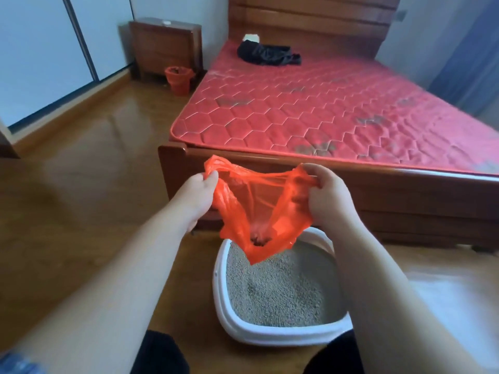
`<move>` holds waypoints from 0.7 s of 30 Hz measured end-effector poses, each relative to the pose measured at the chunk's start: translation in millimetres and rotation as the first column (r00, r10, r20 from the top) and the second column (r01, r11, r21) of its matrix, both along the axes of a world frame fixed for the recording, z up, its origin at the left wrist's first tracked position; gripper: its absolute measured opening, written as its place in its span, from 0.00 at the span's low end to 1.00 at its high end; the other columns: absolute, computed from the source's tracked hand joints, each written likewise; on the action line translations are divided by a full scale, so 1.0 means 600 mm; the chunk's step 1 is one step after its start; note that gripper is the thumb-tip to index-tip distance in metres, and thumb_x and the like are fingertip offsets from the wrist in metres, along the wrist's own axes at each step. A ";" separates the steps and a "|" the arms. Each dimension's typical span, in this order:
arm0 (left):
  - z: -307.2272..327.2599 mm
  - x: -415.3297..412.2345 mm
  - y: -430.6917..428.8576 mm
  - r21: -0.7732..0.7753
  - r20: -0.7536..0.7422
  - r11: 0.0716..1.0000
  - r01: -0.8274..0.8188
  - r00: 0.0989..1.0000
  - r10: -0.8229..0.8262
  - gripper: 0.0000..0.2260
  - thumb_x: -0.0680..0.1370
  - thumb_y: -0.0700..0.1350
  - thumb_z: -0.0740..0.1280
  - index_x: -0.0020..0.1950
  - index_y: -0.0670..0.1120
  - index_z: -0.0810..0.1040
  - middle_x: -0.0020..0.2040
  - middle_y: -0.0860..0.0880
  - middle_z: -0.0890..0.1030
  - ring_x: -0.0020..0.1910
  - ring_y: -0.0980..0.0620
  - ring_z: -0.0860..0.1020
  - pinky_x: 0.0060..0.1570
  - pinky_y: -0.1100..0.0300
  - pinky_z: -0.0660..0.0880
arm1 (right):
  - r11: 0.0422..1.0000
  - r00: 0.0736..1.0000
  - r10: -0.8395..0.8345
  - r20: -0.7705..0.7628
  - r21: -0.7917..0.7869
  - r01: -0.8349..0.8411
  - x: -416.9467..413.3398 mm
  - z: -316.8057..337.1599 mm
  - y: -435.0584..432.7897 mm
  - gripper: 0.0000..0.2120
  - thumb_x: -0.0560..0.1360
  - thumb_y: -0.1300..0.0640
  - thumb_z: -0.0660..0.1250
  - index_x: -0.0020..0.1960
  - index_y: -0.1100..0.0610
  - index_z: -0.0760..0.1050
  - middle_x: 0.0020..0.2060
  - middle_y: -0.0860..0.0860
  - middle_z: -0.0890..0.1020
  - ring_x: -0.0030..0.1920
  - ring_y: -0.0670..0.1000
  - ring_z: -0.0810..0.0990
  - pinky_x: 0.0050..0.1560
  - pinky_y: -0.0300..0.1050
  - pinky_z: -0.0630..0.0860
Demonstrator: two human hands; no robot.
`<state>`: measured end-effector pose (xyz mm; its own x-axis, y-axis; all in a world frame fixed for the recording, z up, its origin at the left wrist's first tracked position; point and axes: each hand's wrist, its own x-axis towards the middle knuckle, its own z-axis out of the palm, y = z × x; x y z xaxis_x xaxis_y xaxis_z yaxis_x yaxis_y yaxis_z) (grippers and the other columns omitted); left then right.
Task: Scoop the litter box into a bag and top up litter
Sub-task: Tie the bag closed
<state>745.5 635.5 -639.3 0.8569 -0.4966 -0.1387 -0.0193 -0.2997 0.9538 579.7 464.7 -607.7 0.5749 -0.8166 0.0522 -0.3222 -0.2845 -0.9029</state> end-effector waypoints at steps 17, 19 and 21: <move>0.000 -0.018 0.015 0.220 -0.012 0.974 -0.055 0.998 0.059 0.17 0.84 0.51 0.55 0.47 0.41 0.76 0.36 0.41 0.83 0.30 0.42 0.83 0.32 0.51 0.82 | 0.957 0.682 0.291 -0.671 0.211 -0.201 0.001 -0.054 0.020 0.10 0.81 0.57 0.60 0.54 0.62 0.75 0.39 0.57 0.81 0.31 0.54 0.81 0.40 0.53 0.83; 0.000 -0.019 0.022 0.164 -0.040 0.986 -0.033 0.998 0.040 0.17 0.84 0.50 0.56 0.47 0.41 0.77 0.37 0.40 0.83 0.28 0.44 0.82 0.32 0.51 0.82 | 0.924 0.614 0.382 -0.690 0.281 -0.258 0.008 -0.059 0.027 0.11 0.81 0.56 0.62 0.58 0.62 0.74 0.41 0.55 0.81 0.35 0.52 0.82 0.39 0.50 0.81; -0.001 -0.009 0.027 0.063 -0.083 0.996 -0.058 0.995 0.063 0.15 0.84 0.49 0.56 0.46 0.42 0.77 0.38 0.37 0.82 0.27 0.46 0.82 0.33 0.51 0.82 | 0.907 0.554 0.421 -0.718 0.318 -0.276 0.015 -0.074 0.018 0.13 0.80 0.56 0.64 0.62 0.62 0.74 0.46 0.55 0.81 0.42 0.53 0.83 0.46 0.53 0.83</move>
<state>739.8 651.9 -639.8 0.8688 -0.4330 -0.2401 0.0805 -0.3550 0.9314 588.7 475.5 -652.0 0.5852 -0.4977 -0.6402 -0.8089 -0.4137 -0.4177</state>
